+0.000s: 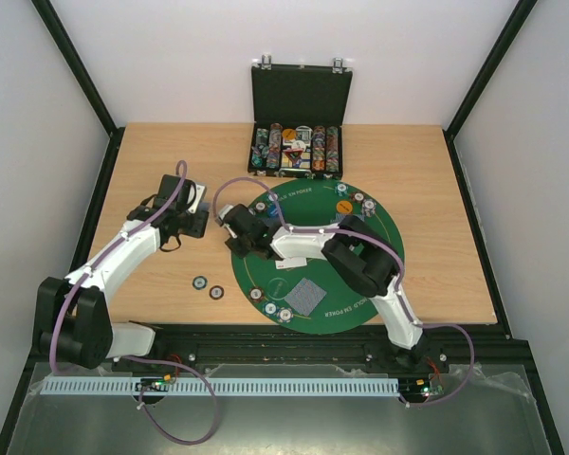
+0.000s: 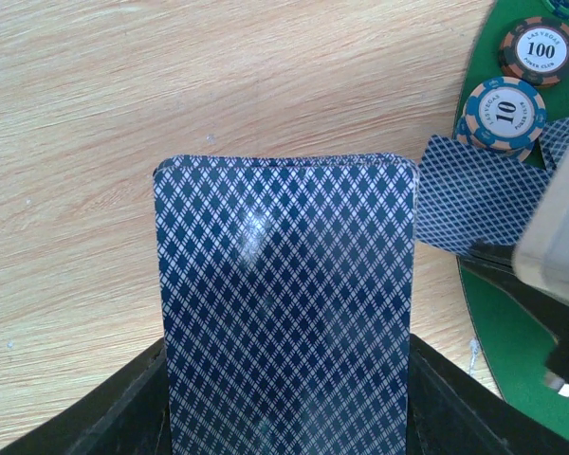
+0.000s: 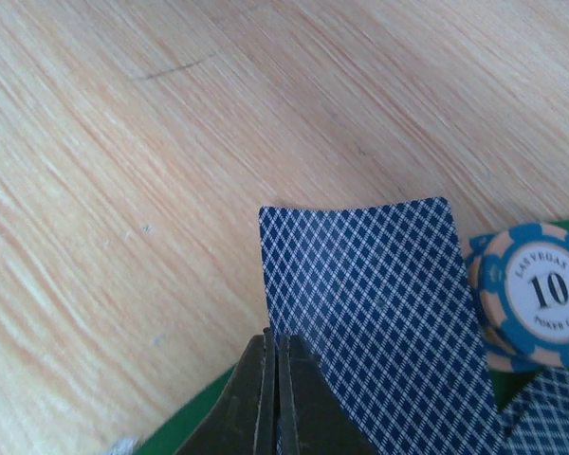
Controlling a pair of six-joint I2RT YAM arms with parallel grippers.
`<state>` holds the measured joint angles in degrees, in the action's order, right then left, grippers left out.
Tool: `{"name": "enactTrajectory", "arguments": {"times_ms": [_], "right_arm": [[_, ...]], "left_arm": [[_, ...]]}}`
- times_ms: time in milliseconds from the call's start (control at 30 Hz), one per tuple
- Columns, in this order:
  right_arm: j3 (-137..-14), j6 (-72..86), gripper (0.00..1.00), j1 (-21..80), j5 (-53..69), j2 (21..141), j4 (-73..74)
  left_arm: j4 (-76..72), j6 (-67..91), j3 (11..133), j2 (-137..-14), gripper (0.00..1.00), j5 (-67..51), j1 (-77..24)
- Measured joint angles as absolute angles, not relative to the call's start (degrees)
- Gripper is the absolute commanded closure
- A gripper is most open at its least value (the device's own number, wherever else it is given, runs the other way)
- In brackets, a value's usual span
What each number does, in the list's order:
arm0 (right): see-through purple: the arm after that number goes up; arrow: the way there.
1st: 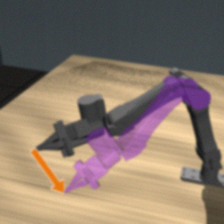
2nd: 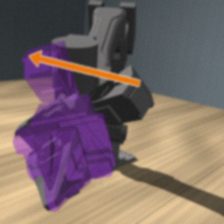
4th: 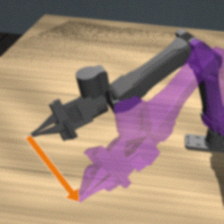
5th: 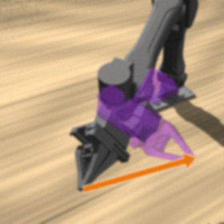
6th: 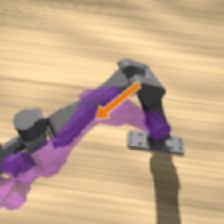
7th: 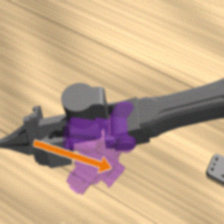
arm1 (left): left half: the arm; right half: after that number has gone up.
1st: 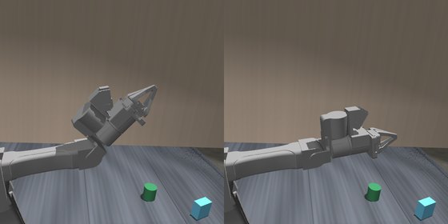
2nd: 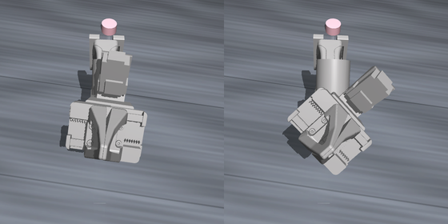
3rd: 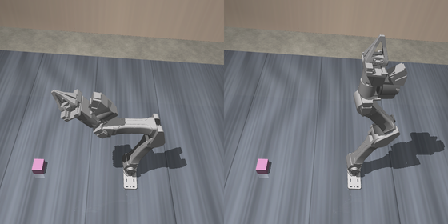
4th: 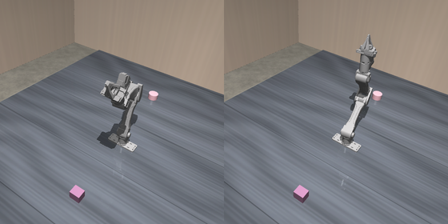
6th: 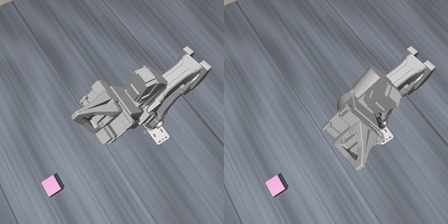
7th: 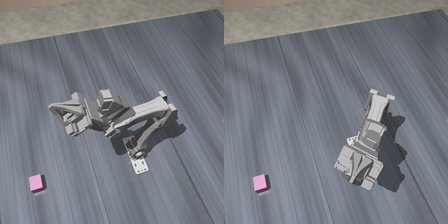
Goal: Distribute texas hold em gaming equipment
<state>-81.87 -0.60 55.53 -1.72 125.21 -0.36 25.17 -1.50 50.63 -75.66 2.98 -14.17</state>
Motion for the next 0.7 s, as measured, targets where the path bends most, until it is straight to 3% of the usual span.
{"name": "enactTrajectory", "arguments": {"times_ms": [700], "right_arm": [[-64.79, 11.81, 0.99, 54.83, 13.47, 103.81, -5.17]], "left_arm": [[24.97, -1.5, 50.63, -74.87, 0.42, 2.57, -14.17]]}}
